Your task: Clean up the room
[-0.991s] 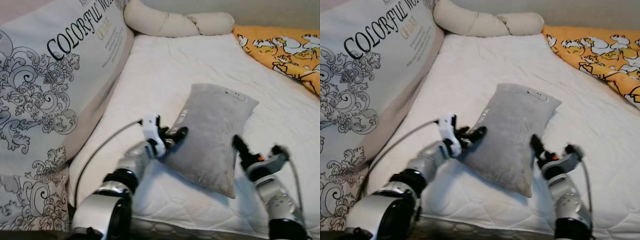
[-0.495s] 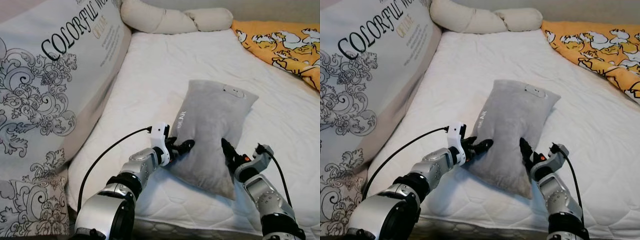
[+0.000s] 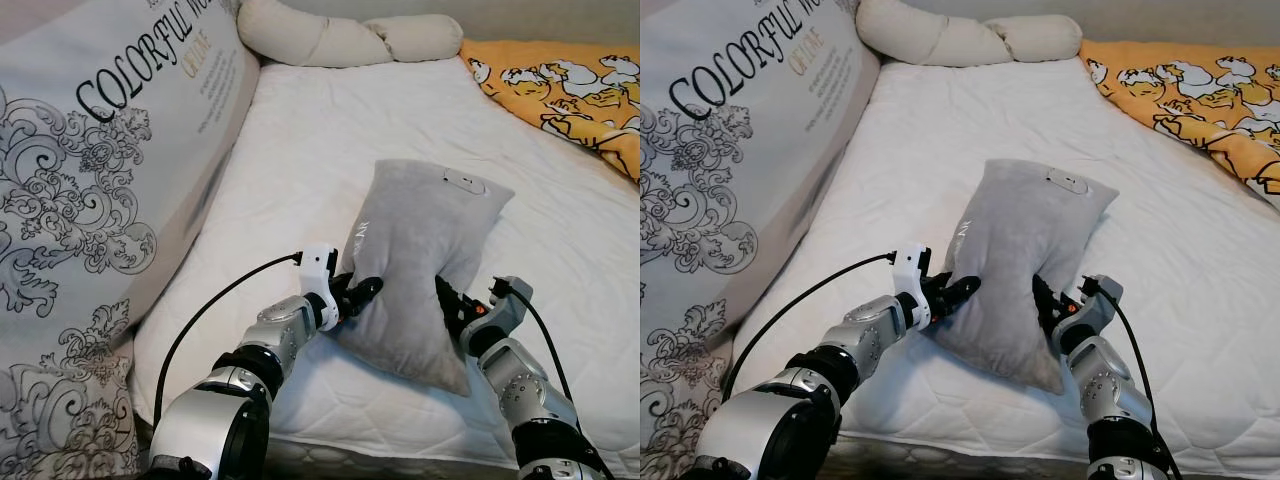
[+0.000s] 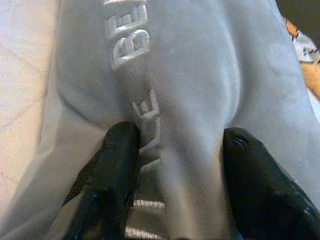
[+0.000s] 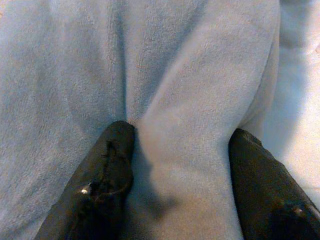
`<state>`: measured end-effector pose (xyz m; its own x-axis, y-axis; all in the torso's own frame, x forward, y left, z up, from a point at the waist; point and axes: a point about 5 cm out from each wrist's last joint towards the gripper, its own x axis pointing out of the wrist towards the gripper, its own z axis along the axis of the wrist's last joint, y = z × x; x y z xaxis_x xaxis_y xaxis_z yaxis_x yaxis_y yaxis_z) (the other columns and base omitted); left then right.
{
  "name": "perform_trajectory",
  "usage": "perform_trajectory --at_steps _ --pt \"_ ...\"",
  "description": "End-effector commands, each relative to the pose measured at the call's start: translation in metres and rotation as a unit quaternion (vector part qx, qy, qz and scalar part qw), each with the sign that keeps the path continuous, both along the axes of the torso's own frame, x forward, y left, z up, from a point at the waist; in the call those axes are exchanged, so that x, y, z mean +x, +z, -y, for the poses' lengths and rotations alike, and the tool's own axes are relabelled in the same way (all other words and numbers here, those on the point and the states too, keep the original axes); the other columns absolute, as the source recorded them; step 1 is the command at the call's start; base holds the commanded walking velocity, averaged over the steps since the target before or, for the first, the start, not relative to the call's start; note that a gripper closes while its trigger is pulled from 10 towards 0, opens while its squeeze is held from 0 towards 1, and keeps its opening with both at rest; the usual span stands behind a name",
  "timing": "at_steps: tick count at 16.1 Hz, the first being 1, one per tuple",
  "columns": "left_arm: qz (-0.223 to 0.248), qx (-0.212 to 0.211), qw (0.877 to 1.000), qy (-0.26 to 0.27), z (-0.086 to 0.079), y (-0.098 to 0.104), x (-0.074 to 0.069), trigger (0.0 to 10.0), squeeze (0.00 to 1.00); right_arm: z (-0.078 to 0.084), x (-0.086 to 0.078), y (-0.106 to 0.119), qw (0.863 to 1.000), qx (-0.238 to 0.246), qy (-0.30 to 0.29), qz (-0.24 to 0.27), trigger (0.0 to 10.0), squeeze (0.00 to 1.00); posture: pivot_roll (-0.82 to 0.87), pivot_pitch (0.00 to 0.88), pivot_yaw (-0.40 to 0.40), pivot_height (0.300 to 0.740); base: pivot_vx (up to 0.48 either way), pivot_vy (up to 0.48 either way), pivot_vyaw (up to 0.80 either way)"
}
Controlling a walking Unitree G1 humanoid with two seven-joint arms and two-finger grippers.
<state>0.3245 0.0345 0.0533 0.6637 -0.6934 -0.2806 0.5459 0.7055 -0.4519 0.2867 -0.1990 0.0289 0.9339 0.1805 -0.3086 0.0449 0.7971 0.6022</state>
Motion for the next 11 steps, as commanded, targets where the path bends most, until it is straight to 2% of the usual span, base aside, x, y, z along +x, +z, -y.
perform_trajectory --at_steps 1,4,7,9,11 --pt "-0.015 0.005 0.999 -0.028 0.017 -0.007 -0.011 0.0 0.0 -0.016 -0.006 -0.011 0.999 0.0 0.031 -0.031 0.0 0.0 -0.08 0.044 0.067 0.74 0.0 0.0 0.0" --pt "-0.014 0.008 0.999 -0.033 0.016 -0.009 -0.013 0.0 0.0 -0.018 -0.008 -0.016 0.998 0.034 0.008 -0.045 0.0 0.0 -0.07 0.039 0.061 0.74 0.0 0.0 0.0" --pt "-0.003 0.01 1.0 -0.026 0.013 -0.007 -0.011 0.0 0.0 -0.024 -0.001 -0.011 0.998 0.057 0.004 -0.038 0.0 0.0 -0.05 0.03 0.063 0.74 0.0 0.0 0.0" --pt "0.027 0.032 0.999 -0.006 0.006 -0.002 -0.003 0.0 0.0 -0.03 0.007 -0.005 0.998 0.055 0.013 -0.027 0.0 0.0 -0.04 0.023 0.06 0.74 0.0 0.0 0.0" --pt "0.051 0.029 0.998 0.009 -0.002 0.006 0.004 0.0 0.0 -0.036 0.015 0.0 0.998 0.053 0.023 -0.018 0.0 0.0 -0.02 0.018 0.052 0.74 0.0 0.0 0.0"
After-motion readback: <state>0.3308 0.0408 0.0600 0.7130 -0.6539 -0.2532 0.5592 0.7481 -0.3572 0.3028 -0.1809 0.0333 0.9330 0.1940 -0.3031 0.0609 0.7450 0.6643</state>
